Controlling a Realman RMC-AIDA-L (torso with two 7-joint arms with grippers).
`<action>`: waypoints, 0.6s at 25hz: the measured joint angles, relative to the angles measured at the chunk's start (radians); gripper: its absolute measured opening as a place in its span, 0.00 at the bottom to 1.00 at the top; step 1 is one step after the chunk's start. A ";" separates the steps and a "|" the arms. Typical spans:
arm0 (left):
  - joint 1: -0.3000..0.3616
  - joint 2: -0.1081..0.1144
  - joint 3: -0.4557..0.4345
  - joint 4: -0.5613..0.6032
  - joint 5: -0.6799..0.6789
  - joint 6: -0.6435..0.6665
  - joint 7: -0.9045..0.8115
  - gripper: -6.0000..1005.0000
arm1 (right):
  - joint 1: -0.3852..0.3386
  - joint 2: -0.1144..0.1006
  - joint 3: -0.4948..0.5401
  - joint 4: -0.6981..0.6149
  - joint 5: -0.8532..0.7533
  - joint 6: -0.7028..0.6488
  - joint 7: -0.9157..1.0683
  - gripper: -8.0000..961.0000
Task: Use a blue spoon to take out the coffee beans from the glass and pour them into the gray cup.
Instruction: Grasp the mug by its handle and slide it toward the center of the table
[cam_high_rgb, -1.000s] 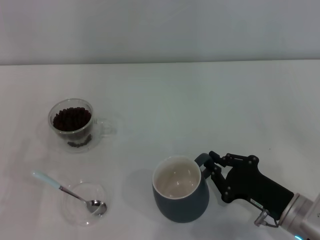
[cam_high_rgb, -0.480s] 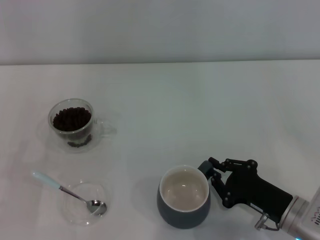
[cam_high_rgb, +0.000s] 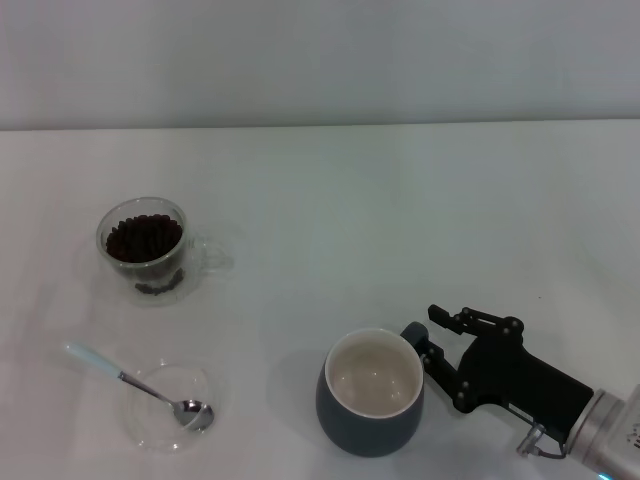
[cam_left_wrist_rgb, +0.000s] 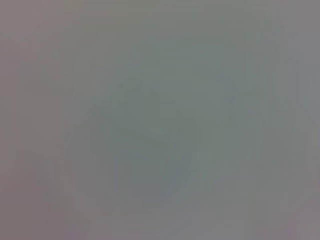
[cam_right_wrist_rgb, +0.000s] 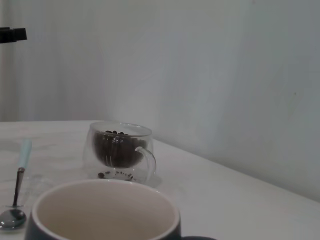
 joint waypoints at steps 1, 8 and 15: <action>0.002 0.000 0.000 0.000 0.000 0.002 0.000 0.62 | -0.001 -0.001 0.000 0.000 0.000 0.000 0.000 0.33; 0.015 0.000 0.000 -0.001 0.000 0.004 0.000 0.62 | -0.036 -0.007 -0.011 -0.020 -0.005 -0.030 0.000 0.36; 0.017 0.001 0.000 0.000 0.000 0.004 0.000 0.62 | -0.082 -0.008 -0.013 -0.038 -0.005 -0.072 0.005 0.36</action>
